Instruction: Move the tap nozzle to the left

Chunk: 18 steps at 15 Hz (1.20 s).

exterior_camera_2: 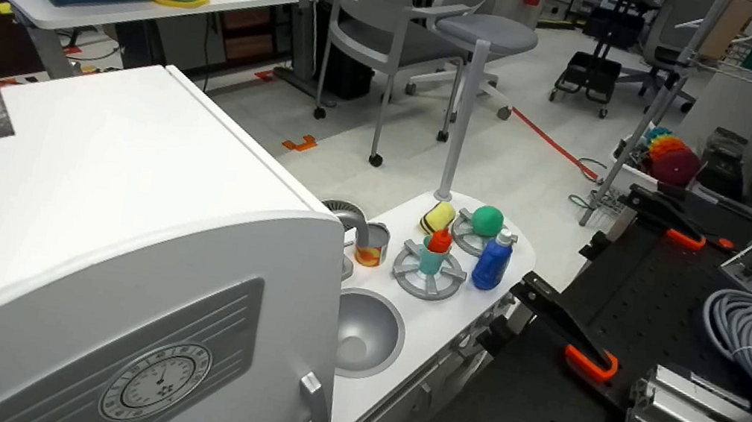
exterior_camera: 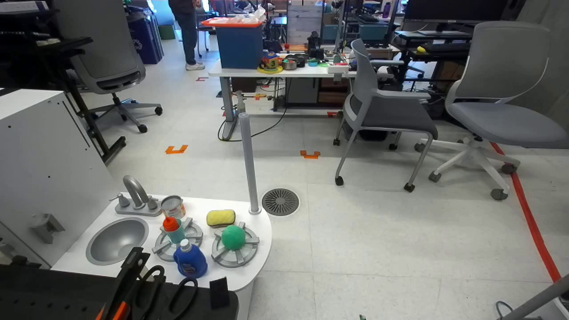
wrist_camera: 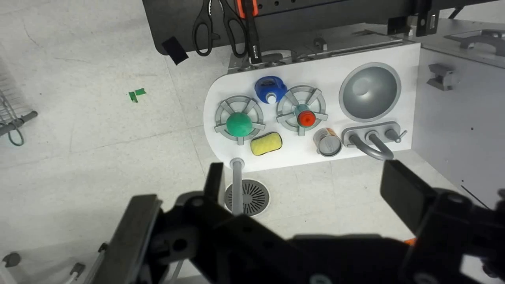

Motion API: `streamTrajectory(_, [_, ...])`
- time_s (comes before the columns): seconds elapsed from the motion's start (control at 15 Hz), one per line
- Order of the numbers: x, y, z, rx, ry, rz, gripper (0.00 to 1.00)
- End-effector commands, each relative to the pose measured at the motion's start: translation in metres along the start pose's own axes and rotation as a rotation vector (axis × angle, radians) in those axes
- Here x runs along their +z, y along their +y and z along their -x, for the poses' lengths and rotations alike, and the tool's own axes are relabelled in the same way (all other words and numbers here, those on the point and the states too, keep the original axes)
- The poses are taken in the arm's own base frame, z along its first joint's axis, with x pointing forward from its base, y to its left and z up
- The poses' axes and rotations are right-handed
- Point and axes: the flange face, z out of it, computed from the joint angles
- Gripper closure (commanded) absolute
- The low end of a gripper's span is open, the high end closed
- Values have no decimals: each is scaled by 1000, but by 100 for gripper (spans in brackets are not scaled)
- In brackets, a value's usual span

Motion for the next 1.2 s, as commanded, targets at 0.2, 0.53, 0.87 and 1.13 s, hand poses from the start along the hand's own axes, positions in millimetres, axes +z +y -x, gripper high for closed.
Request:
streamTrajectory(0.2, [74,-96,-82,-32,-45,30,0])
streamTrajectory(0.53, [177,-149,-123,-73,-104,78,0])
streamTrajectory(0.87, [294,-190,-150,-211,-118,142,0])
streamTrajectory(1.13, [377,-212,-174,-331,-116,215,0])
